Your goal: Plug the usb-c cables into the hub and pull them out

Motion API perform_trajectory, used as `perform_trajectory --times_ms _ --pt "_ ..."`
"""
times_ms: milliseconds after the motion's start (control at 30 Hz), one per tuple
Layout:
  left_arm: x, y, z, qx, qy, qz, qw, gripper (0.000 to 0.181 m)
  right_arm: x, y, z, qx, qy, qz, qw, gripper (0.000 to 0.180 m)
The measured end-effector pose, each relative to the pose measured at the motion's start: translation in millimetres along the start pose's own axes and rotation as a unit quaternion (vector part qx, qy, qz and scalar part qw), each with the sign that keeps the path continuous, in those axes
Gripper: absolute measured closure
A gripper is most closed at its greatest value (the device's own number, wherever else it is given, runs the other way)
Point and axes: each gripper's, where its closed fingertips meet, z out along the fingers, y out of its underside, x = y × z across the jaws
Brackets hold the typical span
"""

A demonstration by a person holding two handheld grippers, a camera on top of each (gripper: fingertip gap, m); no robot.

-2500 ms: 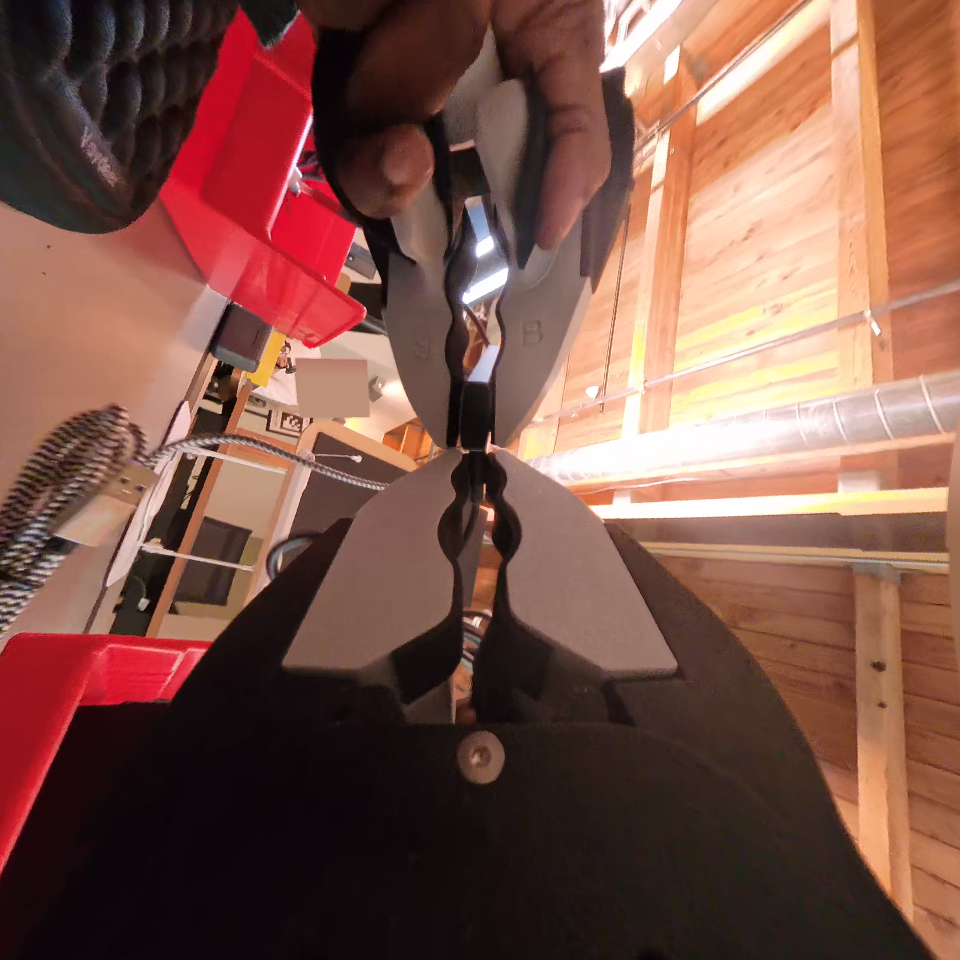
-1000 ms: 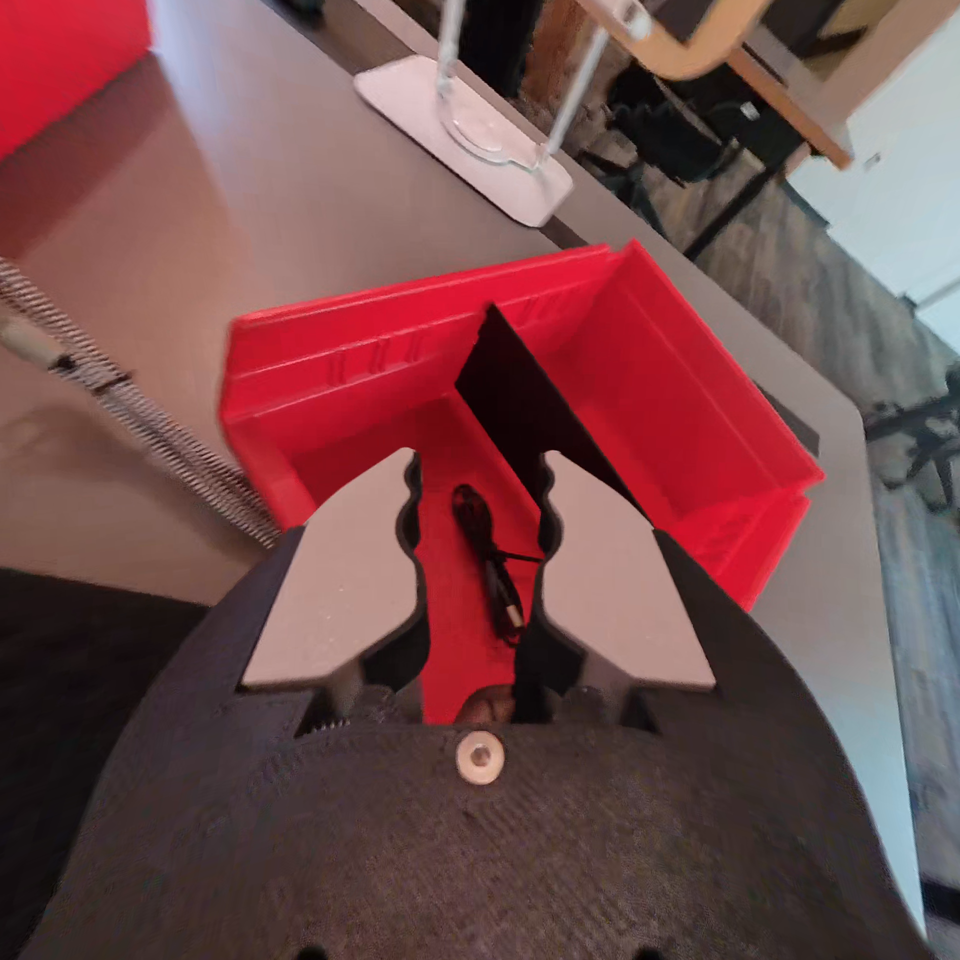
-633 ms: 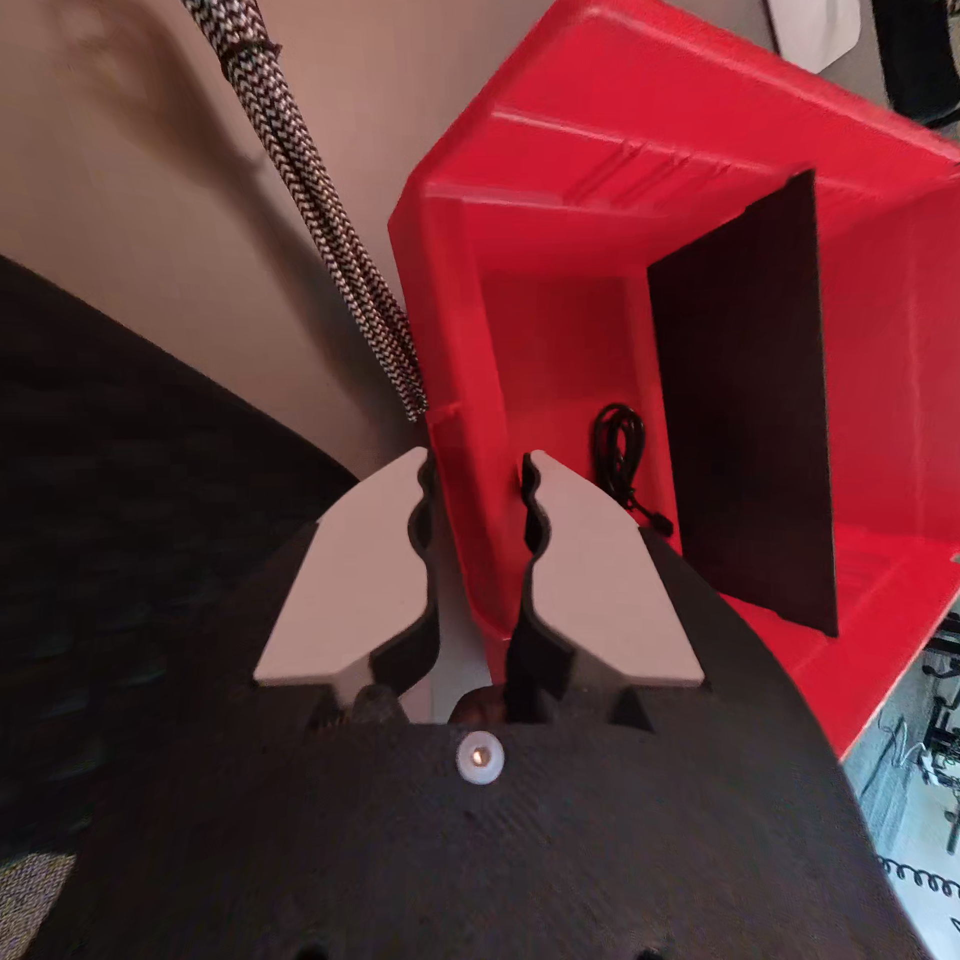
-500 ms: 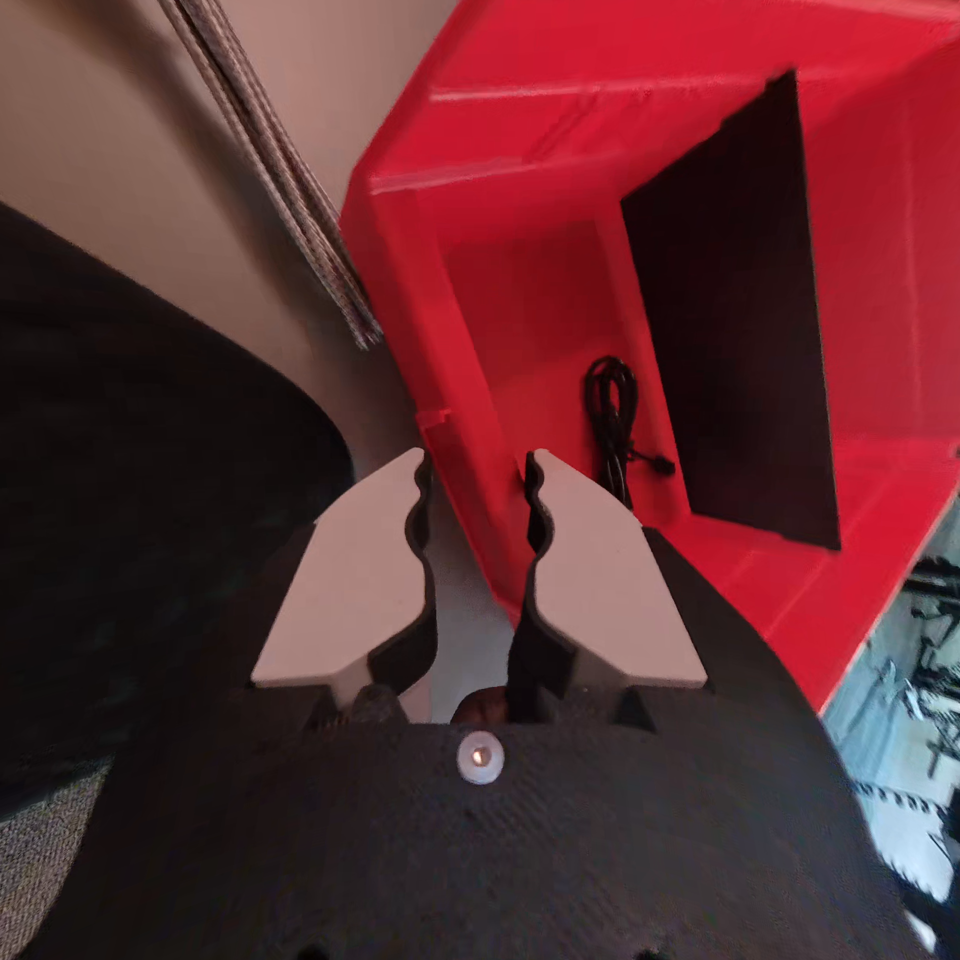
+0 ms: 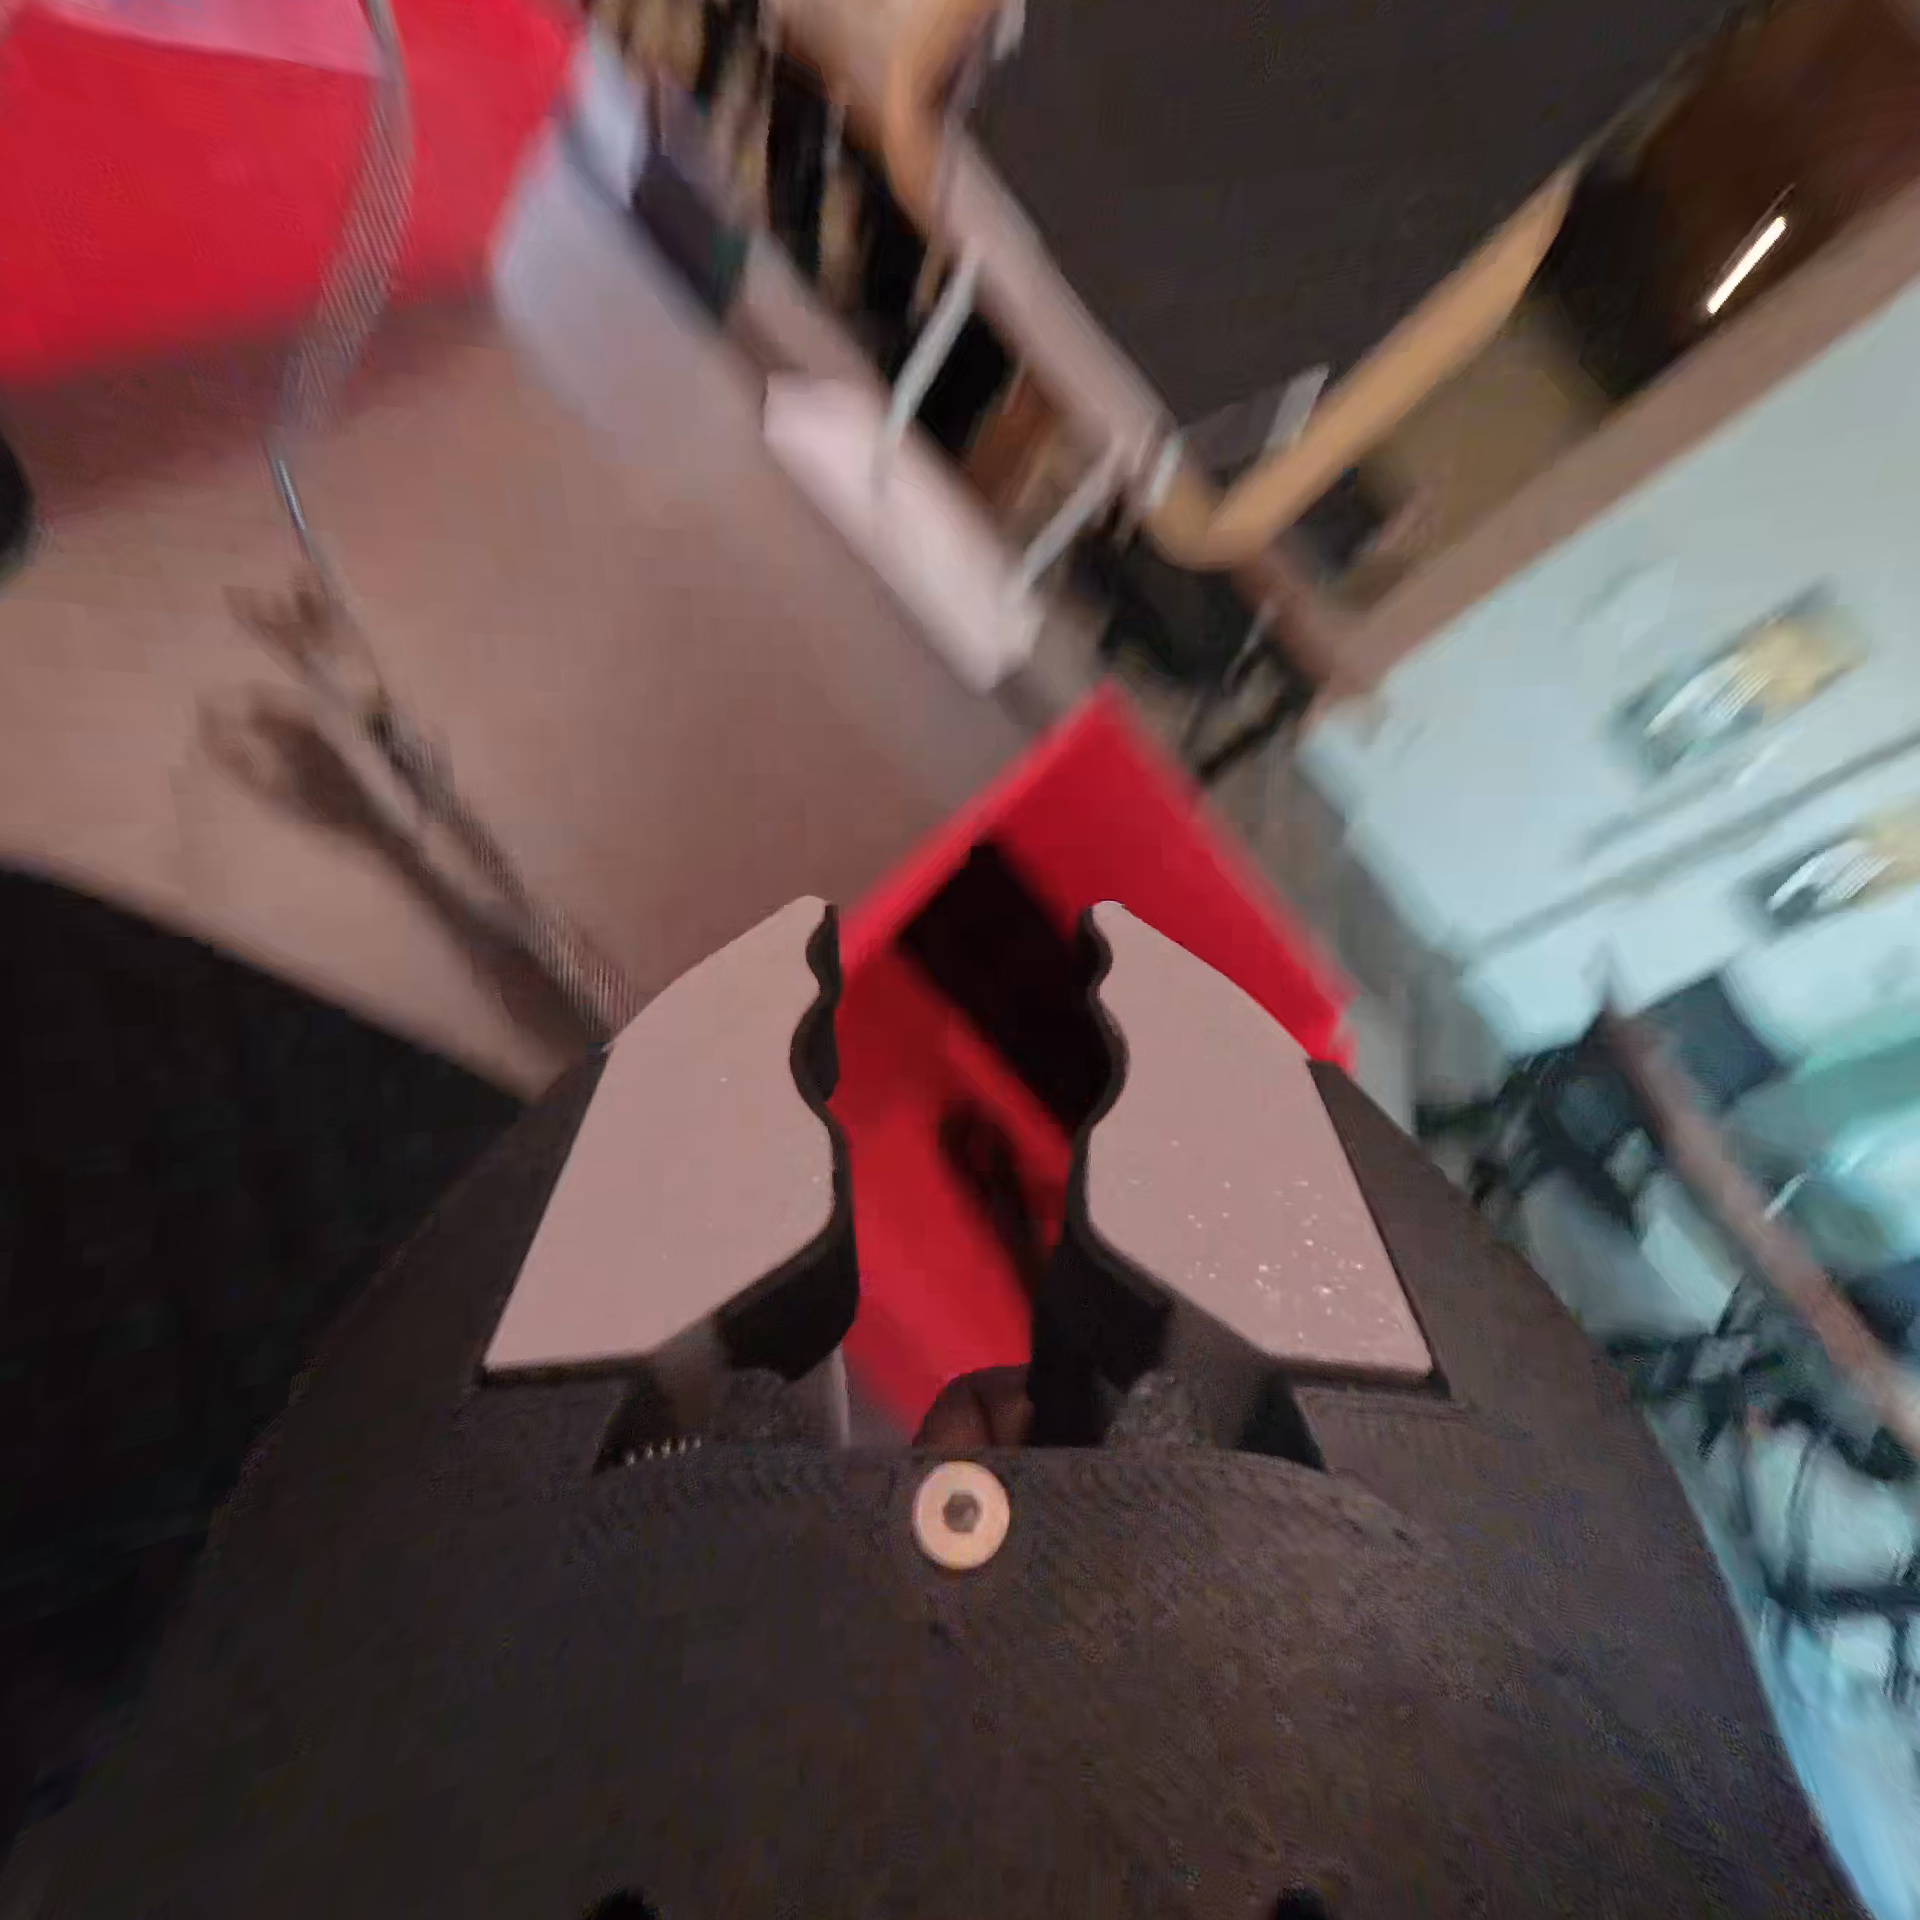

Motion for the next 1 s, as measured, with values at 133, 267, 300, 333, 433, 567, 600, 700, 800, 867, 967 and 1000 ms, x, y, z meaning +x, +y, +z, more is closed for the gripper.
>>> perform_trajectory --times_ms 133,267,300,333,433,567,600,700,800,867,967,1000 --pt "2.4 0.6 0.2 -0.002 0.007 0.004 1.0 0.165 -38.7 -93.4 1.5 0.217 0.14 -0.232 0.938 0.155" --pt "4.6 2.0 0.8 -0.007 0.013 0.008 1.0 0.165 -88.9 -120.7 33.3 0.278 0.118 -0.307 0.903 0.152" --pt "5.3 2.5 1.1 -0.009 0.015 0.009 1.0 0.165 -93.2 -126.7 39.0 0.291 0.122 -0.315 0.895 0.151" --pt "5.9 3.0 1.4 -0.011 0.017 0.01 1.0 0.165 -97.9 -131.3 45.2 0.298 0.126 -0.336 0.885 0.15" --pt "8.0 3.8 1.5 -0.013 0.026 0.01 1.0 0.165 -111.5 -139.7 62.9 0.311 0.136 -0.393 0.855 0.149" --pt "11.2 5.3 1.9 -0.018 0.035 0.014 0.999 0.162 -112.9 -153.5 69.6 0.334 0.201 -0.427 0.816 0.152" --pt "11.7 5.5 2.0 -0.019 0.036 0.016 0.999 0.161 -112.2 -156.0 69.7 0.336 0.218 -0.433 0.807 0.169" --pt "15.9 2.5 0.2 -0.008 0.047 0.023 0.999 0.157 -111.8 -159.1 66.3 0.34 0.239 -0.435 0.799 0.174" --pt "12.1 -17.0 -8.2 0.057 0.024 0.036 0.997 0.139 -111.4 -158.4 57.9 0.349 0.237 -0.436 0.795 0.174" --pt "-0.1 -37.7 -16.2 0.119 -0.023 0.039 0.992 0.135 -113.8 -156.9 54.0 0.352 0.229 -0.441 0.793 0.174" --pt "-0.3 -50.4 -13.8 0.13 -0.029 0.014 0.991 0.135 -125.8 -154.5 49.3 0.356 0.218 -0.465 0.78 0.174" --pt "1.0 -51.5 -11.0 0.126 -0.025 0.001 0.992 0.137 -129.9 -153.3 48.3 0.357 0.216 -0.474 0.775 0.174"
